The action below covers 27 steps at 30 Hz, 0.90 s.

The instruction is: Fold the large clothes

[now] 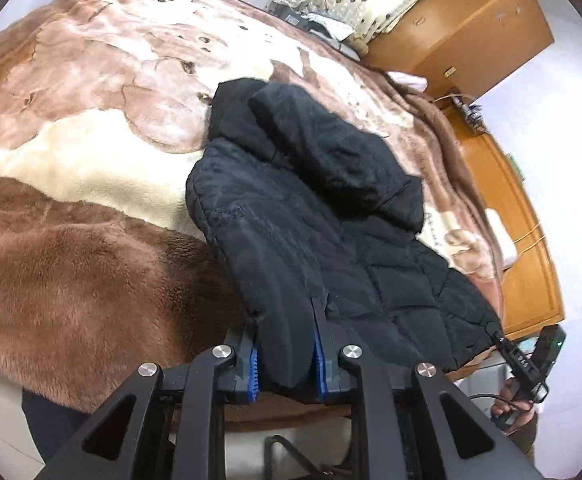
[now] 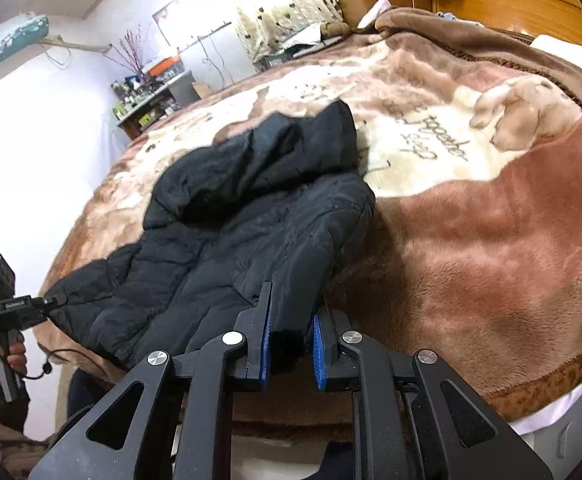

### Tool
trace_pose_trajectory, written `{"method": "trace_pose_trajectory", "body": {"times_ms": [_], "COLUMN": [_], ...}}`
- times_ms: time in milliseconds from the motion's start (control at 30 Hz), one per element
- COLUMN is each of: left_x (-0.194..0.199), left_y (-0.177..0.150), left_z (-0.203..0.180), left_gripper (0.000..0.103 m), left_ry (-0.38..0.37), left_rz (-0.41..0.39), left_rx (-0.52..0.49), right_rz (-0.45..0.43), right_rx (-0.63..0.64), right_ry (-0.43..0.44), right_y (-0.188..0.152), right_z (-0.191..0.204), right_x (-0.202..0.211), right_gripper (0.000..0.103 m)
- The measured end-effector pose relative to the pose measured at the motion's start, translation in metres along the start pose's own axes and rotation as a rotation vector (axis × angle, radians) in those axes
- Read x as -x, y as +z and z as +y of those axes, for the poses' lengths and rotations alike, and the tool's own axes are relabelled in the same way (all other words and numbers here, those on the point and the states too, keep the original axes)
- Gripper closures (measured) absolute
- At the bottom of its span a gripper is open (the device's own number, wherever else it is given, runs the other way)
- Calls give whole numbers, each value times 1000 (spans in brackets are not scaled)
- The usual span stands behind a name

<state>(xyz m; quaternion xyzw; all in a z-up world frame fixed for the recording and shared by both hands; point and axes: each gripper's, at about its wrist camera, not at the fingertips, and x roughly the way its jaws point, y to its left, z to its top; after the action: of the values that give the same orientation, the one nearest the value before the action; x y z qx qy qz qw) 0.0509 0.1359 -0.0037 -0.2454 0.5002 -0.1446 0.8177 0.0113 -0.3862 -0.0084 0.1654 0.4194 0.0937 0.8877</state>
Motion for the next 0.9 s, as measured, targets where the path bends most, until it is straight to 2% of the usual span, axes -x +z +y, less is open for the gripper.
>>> {"method": "trace_pose_trajectory", "body": {"times_ms": [233, 400, 500, 600, 833, 900], "left_x": [27, 34, 25, 19, 5, -2], "left_y": [-4, 9, 28, 46, 102, 119], "left_z": [-17, -24, -22, -22, -20, -20], "left_gripper": [83, 83, 83, 83, 83, 82], "left_ry": [-33, -77, -75, -105, -118, -101], "left_rz": [-29, -50, -42, -40, -75, -84], "left_rx": [16, 31, 54, 82, 143, 148], "right_rz": [-54, -73, -77, -82, -103, -106], "right_rx": [12, 7, -13, -26, -27, -27], "right_ry": [19, 29, 26, 34, 20, 14], "right_y": [10, 22, 34, 51, 101, 115], "right_z": [9, 11, 9, 11, 19, 19], "right_x": [42, 52, 46, 38, 17, 9], "right_gripper": [87, 87, 87, 87, 87, 87]}}
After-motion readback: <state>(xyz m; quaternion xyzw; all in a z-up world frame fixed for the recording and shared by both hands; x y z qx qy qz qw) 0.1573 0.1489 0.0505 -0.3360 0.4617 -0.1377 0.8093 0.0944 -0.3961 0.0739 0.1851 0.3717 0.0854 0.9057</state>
